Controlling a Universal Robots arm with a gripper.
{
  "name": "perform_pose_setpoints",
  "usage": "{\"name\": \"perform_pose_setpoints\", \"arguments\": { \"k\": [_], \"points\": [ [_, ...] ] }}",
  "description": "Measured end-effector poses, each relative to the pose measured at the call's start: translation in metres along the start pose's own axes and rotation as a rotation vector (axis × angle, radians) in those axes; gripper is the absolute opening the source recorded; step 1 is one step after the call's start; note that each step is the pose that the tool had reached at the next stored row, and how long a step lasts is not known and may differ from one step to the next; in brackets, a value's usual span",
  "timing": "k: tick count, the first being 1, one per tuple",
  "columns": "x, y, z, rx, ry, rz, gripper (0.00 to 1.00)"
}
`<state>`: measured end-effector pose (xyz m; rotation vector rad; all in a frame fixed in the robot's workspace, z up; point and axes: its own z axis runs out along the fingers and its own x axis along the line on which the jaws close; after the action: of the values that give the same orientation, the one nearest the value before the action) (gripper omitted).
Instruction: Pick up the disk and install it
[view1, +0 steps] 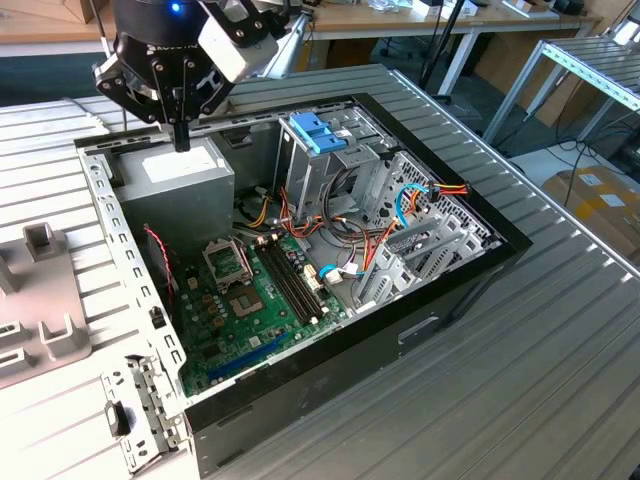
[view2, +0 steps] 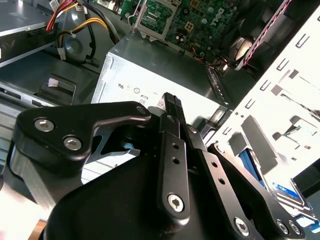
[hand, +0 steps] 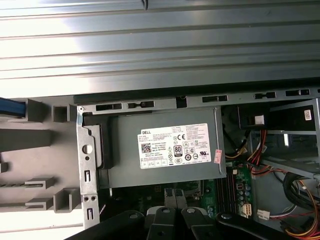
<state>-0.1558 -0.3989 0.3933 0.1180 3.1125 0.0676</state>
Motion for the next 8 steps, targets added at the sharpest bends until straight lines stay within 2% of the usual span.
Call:
{"name": "perform_pose_setpoints", "arguments": {
  "k": [8],
  "points": [
    [0.0031, -0.0002, -0.0001, -0.0001, 0.0, 0.0, 0.11]
  ]
}}
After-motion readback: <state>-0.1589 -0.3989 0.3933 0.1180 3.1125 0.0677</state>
